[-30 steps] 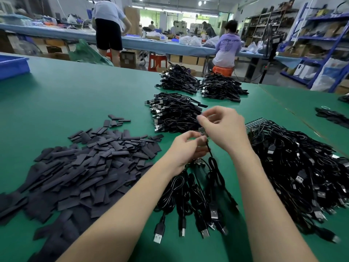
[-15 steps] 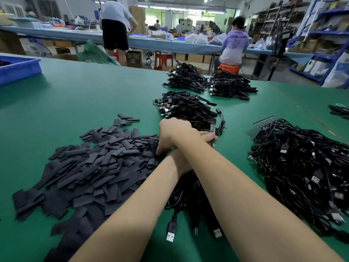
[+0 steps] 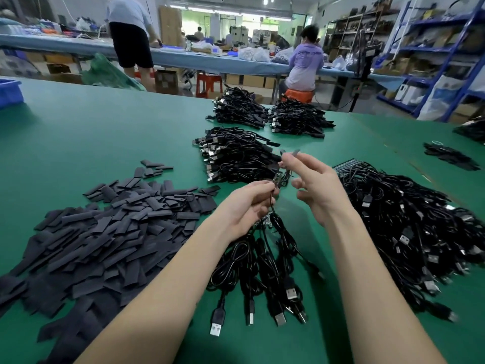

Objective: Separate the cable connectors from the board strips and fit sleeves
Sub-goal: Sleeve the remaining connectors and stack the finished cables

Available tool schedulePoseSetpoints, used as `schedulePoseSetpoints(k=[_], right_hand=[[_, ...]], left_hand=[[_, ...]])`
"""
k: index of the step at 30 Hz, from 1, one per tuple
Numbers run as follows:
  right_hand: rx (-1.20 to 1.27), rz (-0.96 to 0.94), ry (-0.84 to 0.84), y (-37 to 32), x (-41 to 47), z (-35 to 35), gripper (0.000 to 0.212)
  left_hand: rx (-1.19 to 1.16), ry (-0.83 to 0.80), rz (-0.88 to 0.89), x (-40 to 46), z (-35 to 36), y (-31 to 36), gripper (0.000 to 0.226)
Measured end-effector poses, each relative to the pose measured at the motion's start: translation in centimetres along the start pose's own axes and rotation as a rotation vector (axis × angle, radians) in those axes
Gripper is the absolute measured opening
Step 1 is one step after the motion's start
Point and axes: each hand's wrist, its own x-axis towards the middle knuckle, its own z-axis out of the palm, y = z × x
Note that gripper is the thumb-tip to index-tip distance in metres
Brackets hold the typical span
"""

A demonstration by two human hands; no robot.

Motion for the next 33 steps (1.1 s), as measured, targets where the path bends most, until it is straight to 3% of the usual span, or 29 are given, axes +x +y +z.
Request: schedulePoseSetpoints(k=[6, 11, 13, 24, 29, 33], right_hand=[[0.159, 0.056, 0.1, 2.3, 0.0, -1.0, 0.046], [0.146, 0.066, 0.141, 2.5, 0.2, -1.0, 0.043], [0.151, 0.064, 0.11, 2.3, 0.1, -1.3, 0.047], [0.059, 0.006, -0.023, 2.0, -0.1, -2.1, 0.018], [0.04, -0.012, -0.172, 1.5, 0.0, -3.1, 0.036], [-0.008, -0.037, -0.233, 1.0, -0.3, -3.1, 0.037]], left_hand=[[0.048, -0.029, -0.034, -0.4, -0.2, 0.4, 0.006], [0.07, -0.031, -0.029, -0.5, -0.1, 0.4, 0.008], [0.072, -0.033, -0.025, -0.5, -0.1, 0.4, 0.008], [0.118, -0.067, -0.017, -0.7, -0.3, 0.7, 0.007], [0.221, -0.142, -0.004, -1.4, -1.0, 2.0, 0.024], [0.308, -0.211, 0.01, -1.7, -1.8, 3.0, 0.016]])
